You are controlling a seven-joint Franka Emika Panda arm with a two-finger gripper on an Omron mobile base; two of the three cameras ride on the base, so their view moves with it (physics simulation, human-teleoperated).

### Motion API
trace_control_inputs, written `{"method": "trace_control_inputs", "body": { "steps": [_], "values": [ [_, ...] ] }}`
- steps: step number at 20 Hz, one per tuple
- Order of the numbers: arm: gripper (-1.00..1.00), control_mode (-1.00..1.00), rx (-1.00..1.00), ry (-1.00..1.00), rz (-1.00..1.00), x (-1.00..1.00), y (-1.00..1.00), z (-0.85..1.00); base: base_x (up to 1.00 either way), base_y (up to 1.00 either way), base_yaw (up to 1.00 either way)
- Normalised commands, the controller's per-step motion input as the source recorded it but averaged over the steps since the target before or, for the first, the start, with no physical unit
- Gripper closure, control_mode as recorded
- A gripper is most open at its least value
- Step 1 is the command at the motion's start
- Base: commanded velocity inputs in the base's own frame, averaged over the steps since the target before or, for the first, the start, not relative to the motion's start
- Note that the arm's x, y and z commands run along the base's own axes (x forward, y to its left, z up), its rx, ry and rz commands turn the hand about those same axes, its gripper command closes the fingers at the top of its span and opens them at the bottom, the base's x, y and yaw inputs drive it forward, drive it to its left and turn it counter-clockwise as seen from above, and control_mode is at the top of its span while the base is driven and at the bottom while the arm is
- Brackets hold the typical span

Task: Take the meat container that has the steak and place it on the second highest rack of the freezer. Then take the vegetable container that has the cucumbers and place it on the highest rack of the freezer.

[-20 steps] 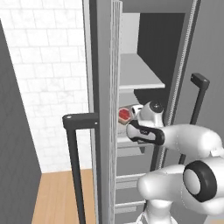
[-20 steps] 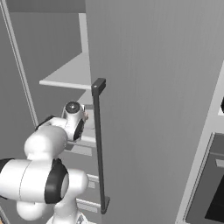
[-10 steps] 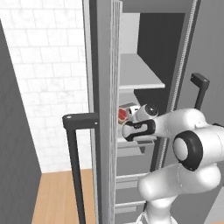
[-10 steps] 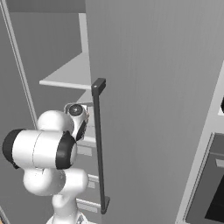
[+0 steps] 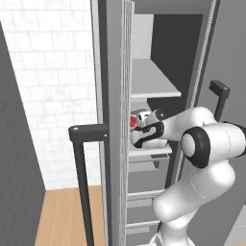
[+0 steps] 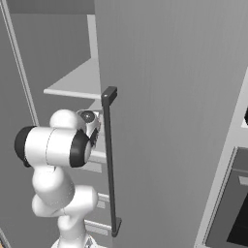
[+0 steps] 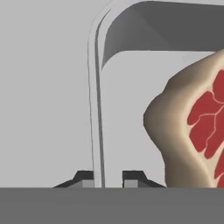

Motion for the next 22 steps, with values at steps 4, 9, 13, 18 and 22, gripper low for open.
{"method": "trace_control_inputs", "body": {
  "steps": [4, 9, 13, 18, 22],
  "values": [
    [1.00, -1.00, 0.00, -0.09, 0.00, 0.03, 0.01, -0.09, 0.00, 0.00, 0.00],
    [1.00, -1.00, 0.00, -0.01, -0.01, 0.00, 0.01, 0.00, 0.00, 0.00, 0.00],
    [-1.00, -1.00, 0.00, 0.00, 0.00, 0.00, 0.00, 0.00, 0.00, 0.00, 0.00],
    [-1.00, -1.00, 0.00, 0.00, 0.00, 0.00, 0.00, 0.00, 0.00, 0.00, 0.00],
    [-1.00, -1.00, 0.00, -0.02, 0.00, -0.08, 0.00, 0.05, 0.00, 0.00, 0.00]
  ]
}}
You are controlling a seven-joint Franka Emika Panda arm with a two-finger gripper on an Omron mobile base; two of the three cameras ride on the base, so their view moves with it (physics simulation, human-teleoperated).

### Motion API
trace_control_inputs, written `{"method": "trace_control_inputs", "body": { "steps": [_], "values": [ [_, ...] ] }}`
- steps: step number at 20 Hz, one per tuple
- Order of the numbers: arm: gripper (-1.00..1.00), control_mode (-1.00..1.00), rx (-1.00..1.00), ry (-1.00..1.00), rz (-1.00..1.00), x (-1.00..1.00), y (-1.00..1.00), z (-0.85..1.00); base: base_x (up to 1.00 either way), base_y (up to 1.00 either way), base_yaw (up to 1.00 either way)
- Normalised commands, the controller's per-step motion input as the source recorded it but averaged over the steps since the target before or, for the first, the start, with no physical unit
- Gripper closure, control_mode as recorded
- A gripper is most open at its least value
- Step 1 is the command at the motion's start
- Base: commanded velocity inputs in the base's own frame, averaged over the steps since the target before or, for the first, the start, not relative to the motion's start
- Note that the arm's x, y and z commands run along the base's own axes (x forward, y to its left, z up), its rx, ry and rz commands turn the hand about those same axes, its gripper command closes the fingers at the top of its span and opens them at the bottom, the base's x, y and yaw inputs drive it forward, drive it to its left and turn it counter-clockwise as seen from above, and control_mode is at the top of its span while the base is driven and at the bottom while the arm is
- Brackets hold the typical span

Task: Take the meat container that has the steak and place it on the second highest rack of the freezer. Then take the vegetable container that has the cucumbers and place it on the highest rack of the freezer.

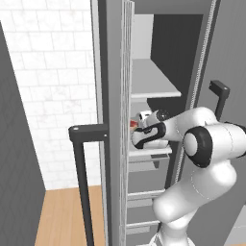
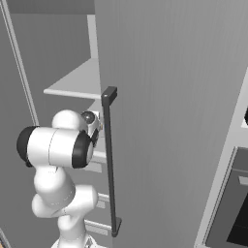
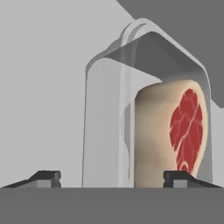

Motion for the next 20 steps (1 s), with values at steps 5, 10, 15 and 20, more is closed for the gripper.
{"method": "trace_control_inputs", "body": {
  "steps": [5, 10, 15, 20],
  "values": [
    [-1.00, -1.00, 0.00, 0.00, 0.00, -0.47, 0.00, 0.47, 0.00, 0.00, 0.00],
    [-1.00, -1.00, 0.00, 0.05, 0.00, -0.34, 0.00, 0.85, 0.00, 0.00, 0.00],
    [-1.00, -1.00, 0.00, 0.17, 0.00, -0.46, 0.00, 0.55, 0.00, 0.00, 0.00],
    [-1.00, -1.00, 0.00, 0.14, 0.00, -0.90, 0.00, 0.05, 0.00, 0.00, 0.00]
  ]
}}
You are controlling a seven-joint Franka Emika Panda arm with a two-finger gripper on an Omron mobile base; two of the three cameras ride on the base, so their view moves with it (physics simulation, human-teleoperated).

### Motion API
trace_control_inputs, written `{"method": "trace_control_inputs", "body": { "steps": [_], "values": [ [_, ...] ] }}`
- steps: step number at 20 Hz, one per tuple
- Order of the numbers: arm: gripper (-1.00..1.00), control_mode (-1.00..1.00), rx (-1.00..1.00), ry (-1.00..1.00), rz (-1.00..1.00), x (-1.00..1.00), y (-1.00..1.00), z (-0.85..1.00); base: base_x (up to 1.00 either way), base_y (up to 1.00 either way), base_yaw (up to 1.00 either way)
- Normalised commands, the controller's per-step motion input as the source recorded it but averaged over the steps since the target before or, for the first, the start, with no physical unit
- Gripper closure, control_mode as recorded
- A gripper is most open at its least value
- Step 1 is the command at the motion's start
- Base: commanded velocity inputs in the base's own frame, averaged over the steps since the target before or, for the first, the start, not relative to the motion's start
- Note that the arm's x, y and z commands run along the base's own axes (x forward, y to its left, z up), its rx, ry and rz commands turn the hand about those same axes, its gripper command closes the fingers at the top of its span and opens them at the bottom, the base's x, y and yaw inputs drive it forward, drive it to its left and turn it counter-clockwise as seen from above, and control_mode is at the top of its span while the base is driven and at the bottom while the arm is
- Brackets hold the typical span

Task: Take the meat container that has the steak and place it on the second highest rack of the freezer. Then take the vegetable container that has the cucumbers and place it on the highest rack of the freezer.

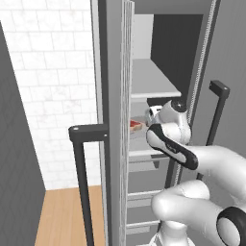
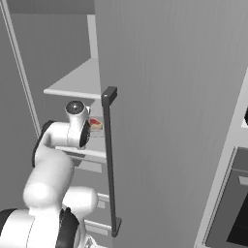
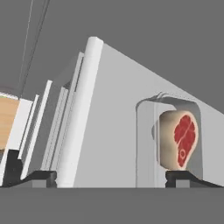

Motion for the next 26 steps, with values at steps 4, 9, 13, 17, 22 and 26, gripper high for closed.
{"method": "trace_control_inputs", "body": {
  "steps": [4, 9, 13, 17, 22, 26],
  "values": [
    [-1.00, -1.00, 0.00, 0.10, 0.00, -0.99, 0.00, 0.29, 0.00, 0.00, 0.00],
    [-1.00, -1.00, 0.00, 0.06, 0.00, -1.00, 0.00, 0.20, 0.00, 0.00, 0.00],
    [-1.00, -1.00, 0.00, 0.07, 0.00, -0.83, -0.05, 0.45, 0.00, 0.00, 0.00],
    [-1.00, -1.00, 0.00, 0.02, 0.00, -0.43, -0.02, 0.48, 0.00, 0.00, 0.00],
    [-1.00, -1.00, -0.01, 0.07, 0.00, -0.05, 0.00, 0.69, 0.00, 0.00, 0.00],
    [-1.00, -1.00, -0.07, 0.02, 0.00, -0.26, 0.00, 0.33, 0.00, 0.00, 0.00]
  ]
}}
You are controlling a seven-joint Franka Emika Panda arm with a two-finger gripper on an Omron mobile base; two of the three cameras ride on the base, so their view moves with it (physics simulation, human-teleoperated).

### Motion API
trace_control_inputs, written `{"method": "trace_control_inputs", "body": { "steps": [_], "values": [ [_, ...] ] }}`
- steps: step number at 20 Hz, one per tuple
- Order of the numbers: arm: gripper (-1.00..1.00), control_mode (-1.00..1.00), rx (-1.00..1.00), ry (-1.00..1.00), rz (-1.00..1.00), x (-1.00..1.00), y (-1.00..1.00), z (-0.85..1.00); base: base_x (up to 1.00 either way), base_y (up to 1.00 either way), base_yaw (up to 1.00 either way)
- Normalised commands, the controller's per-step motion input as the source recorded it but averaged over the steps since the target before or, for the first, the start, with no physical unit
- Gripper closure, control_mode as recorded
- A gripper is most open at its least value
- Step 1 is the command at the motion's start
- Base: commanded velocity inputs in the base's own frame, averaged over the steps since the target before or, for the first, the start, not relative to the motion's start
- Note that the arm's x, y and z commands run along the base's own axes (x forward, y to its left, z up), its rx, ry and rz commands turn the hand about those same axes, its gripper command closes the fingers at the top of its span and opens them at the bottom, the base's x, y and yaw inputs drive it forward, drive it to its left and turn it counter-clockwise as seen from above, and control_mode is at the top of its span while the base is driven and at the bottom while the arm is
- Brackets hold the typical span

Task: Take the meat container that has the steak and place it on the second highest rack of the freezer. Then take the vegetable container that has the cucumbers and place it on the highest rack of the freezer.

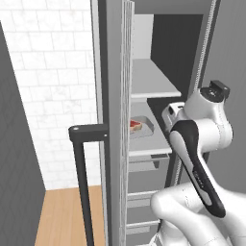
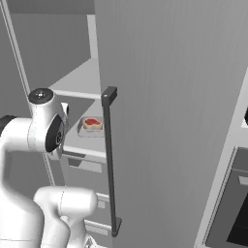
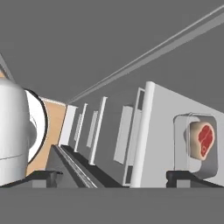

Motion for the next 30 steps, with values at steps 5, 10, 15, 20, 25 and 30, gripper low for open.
{"method": "trace_control_inputs", "body": {
  "steps": [5, 10, 15, 20, 25, 30],
  "values": [
    [-1.00, -1.00, -0.09, 0.00, 0.04, -0.32, 0.00, 0.23, 0.00, 0.00, 0.00],
    [-1.00, -1.00, -0.01, 0.00, 0.00, -0.09, 0.00, 0.15, 0.00, 0.00, 0.00],
    [-1.00, -1.00, 0.00, 0.00, 0.00, -0.14, 0.00, 0.06, 0.00, 0.00, 0.00],
    [-1.00, -1.00, 0.00, 0.00, 0.00, -0.32, 0.00, 0.02, 0.00, 0.00, 0.00],
    [-1.00, -1.00, 0.00, 0.00, 0.00, -0.21, 0.00, 0.03, 0.00, 0.00, 0.00],
    [-1.00, 1.00, 0.00, 0.00, 0.00, -0.03, 0.00, 0.00, -0.60, -0.20, 0.00]
  ]
}}
